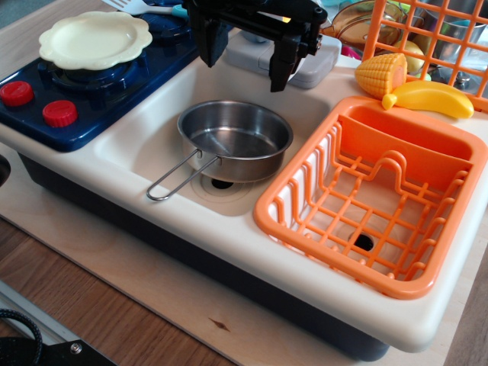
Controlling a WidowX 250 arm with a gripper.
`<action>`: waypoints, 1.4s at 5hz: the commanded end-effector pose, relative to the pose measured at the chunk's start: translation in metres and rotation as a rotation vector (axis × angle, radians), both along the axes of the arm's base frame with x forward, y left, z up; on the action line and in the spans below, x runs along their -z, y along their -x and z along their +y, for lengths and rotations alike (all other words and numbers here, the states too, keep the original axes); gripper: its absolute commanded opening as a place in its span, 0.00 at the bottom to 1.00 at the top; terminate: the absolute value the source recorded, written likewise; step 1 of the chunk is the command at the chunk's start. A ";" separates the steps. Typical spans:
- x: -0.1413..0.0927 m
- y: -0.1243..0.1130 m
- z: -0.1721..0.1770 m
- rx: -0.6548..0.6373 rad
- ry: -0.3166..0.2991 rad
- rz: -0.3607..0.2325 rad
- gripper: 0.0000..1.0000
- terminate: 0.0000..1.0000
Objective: Put pan from sink into drying rack
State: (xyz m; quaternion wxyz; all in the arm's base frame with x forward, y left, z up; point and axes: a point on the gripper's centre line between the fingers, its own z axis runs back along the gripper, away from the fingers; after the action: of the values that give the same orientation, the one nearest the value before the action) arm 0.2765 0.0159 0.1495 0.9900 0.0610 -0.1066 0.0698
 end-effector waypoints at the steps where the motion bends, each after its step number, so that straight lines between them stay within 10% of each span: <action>1: 0.000 0.000 0.000 0.000 0.000 0.000 1.00 0.00; 4: 0.005 0.011 0.002 -0.372 -0.015 -0.010 1.00 0.00; 7: 0.036 0.026 0.030 -0.474 0.014 -0.024 1.00 0.00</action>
State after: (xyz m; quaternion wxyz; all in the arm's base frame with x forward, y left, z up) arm 0.2462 0.0473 0.0990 0.9474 0.0690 -0.0840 0.3009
